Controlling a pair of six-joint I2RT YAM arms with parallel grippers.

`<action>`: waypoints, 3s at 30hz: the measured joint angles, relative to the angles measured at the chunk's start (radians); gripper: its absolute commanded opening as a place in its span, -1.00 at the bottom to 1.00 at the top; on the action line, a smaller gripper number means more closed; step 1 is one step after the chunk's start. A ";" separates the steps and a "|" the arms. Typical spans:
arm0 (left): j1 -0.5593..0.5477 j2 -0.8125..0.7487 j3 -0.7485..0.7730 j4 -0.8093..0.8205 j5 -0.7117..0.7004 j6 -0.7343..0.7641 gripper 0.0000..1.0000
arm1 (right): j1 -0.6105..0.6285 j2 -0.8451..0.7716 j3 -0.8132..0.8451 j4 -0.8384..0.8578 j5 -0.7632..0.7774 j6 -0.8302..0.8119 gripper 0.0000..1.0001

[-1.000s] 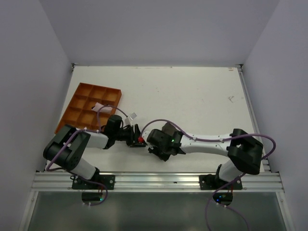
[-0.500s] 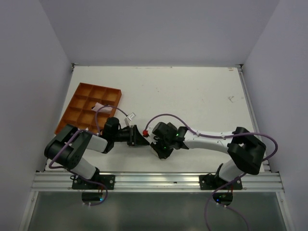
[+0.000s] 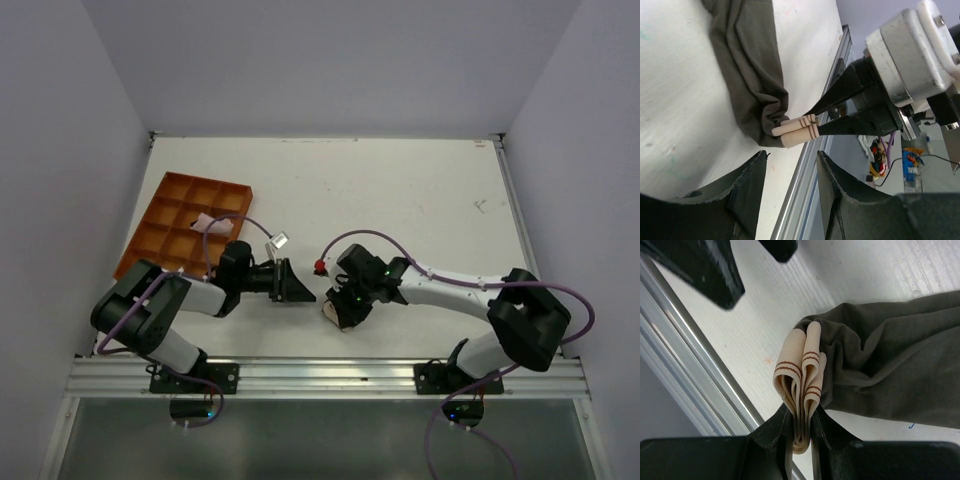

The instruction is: Roll the underwear

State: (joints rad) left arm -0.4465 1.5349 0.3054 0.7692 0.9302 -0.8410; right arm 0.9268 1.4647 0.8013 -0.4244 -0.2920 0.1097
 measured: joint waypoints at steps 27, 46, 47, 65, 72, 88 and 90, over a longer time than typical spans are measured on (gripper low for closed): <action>-0.140 0.111 0.027 0.169 -0.034 0.134 0.02 | -0.075 0.096 0.013 0.028 -0.219 -0.031 -1.00; -0.151 0.229 0.125 0.128 0.056 0.223 -0.68 | -0.103 0.134 0.016 0.041 -0.283 -0.024 -0.92; -0.153 0.235 0.140 0.105 0.058 0.236 -0.83 | -0.103 0.134 0.016 0.041 -0.282 -0.023 -0.88; -0.168 0.278 0.265 -0.169 0.000 0.380 -1.00 | -0.103 -0.013 0.010 0.024 -0.061 0.051 -0.40; -0.177 0.283 0.280 -0.196 -0.027 0.382 -1.00 | -0.103 -0.053 0.005 0.018 0.019 0.063 -0.44; -0.184 0.285 0.283 -0.206 -0.049 0.381 -1.00 | 0.181 -0.084 0.049 -0.088 0.441 0.141 -0.02; -0.184 0.285 0.286 -0.211 -0.049 0.381 -1.00 | 0.204 -0.056 0.058 -0.103 0.478 0.141 0.00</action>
State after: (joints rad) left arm -0.6308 1.8198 0.5915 0.5579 0.8814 -0.4595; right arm 1.1305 1.4086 0.8593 -0.5274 0.1860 0.2504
